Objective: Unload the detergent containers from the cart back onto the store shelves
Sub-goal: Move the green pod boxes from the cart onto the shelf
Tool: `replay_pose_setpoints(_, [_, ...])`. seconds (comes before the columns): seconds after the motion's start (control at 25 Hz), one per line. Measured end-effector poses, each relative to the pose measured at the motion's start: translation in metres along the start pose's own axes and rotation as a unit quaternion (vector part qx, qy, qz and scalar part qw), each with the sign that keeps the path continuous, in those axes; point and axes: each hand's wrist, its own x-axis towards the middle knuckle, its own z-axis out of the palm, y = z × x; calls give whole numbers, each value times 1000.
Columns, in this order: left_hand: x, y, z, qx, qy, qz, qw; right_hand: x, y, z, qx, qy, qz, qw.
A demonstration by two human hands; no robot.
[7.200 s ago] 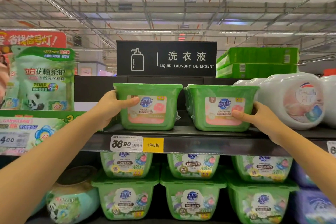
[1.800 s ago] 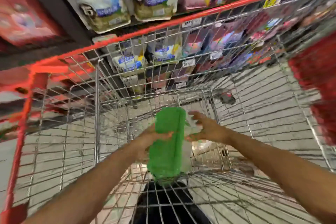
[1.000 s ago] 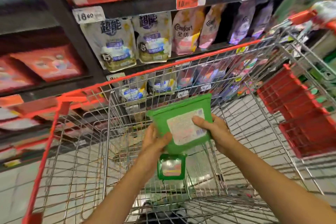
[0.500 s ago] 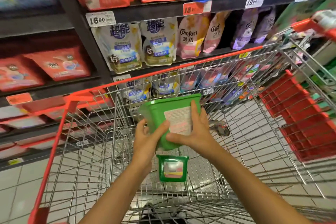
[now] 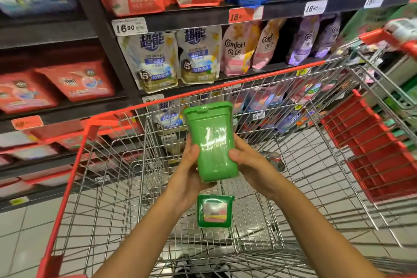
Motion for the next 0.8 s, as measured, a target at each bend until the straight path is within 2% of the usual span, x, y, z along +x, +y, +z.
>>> replay_pose_setpoints(0.12, [4,-5,3,49,60,46,996,-2,-4,-2,-56,18,-21,998])
replay_pose_setpoints(0.24, [6,-7,2,105,87,92,986,-4,4,1,-45,109,-68,991])
replay_pose_setpoints(0.32, [3,-1,-3,126,92,99,983,-5,6,-7,-11,137,-88,987])
replay_pose_setpoints(0.44, [1,10,-15,133,71,94,984,-11,9,-22,57,106,-107,987])
replay_pose_setpoints(0.52, [-1,13,-19,95,24,73,992,-13,14,-24,93,69,-95,989])
replay_pose_setpoints(0.6, [-4,12,-21,73,12,76,994,-13,17,-24,119,55,-79,988])
replay_pose_setpoints(0.68, [-9,8,-20,56,35,107,992,-13,14,-22,100,61,-64,991])
replay_pose_setpoints(0.8, [-14,6,-12,23,80,161,984,-13,5,-15,-5,102,-50,994])
